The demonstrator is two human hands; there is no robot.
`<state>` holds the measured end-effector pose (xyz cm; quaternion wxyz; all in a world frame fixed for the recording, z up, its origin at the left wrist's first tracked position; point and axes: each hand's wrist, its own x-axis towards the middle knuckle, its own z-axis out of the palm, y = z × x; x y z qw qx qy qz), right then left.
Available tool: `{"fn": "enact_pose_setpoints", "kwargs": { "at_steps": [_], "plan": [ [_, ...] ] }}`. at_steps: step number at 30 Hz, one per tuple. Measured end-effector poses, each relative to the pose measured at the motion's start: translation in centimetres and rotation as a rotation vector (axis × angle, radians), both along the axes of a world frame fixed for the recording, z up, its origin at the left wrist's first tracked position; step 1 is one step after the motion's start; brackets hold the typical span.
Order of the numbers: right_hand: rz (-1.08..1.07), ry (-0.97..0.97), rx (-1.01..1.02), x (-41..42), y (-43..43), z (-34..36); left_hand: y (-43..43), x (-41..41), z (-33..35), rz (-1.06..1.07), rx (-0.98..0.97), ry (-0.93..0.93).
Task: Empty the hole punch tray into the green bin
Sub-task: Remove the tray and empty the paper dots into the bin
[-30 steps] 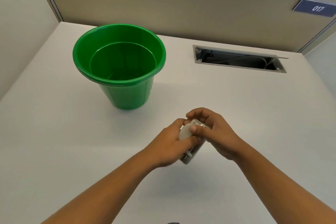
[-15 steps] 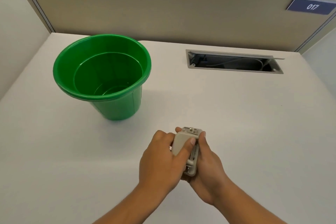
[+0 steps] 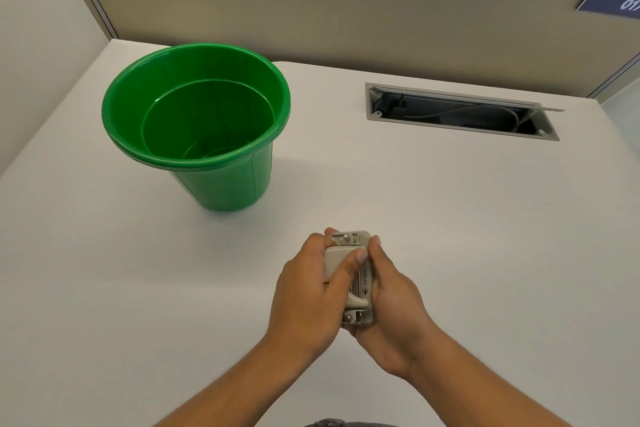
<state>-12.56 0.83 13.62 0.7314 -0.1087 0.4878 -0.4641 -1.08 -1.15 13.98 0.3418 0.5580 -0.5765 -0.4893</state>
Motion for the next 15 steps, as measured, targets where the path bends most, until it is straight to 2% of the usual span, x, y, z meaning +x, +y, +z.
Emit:
{"fn": "enact_pose_setpoints", "kwargs": {
  "at_steps": [15],
  "plan": [
    [0.010, -0.116, 0.071, -1.06, 0.68, 0.22, 0.22, -0.84, 0.11, -0.090, 0.001, -0.046]
  ]
}}
